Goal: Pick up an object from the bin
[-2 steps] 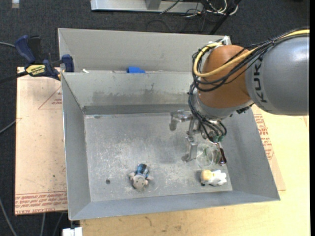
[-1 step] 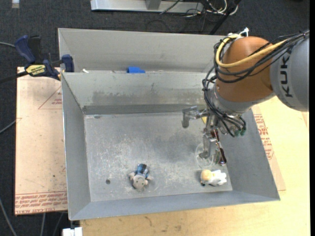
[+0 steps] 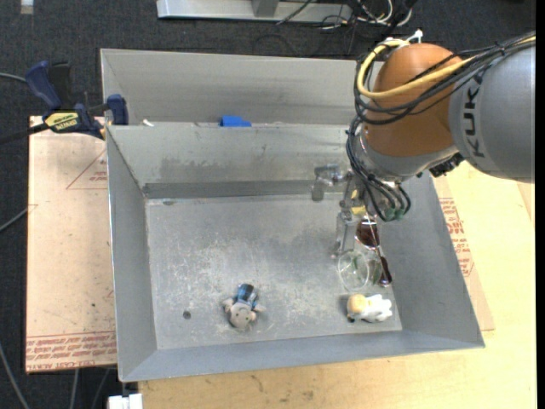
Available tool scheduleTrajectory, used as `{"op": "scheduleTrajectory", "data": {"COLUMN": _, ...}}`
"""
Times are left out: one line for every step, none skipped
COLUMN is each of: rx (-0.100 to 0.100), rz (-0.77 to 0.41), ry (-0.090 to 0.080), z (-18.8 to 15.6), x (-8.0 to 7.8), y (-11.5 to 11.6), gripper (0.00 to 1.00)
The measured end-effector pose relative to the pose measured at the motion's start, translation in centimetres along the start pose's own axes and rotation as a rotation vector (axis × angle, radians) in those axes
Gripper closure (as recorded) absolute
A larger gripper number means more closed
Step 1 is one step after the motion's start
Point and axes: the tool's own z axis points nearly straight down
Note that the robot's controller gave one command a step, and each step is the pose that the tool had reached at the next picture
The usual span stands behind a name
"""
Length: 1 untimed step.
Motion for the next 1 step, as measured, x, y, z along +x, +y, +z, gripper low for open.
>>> {"op": "scheduleTrajectory", "data": {"rx": -0.005, "rz": -0.097, "ry": 0.002, "z": 2.11, "x": 0.77, "y": -2.60, "gripper": 0.00}}
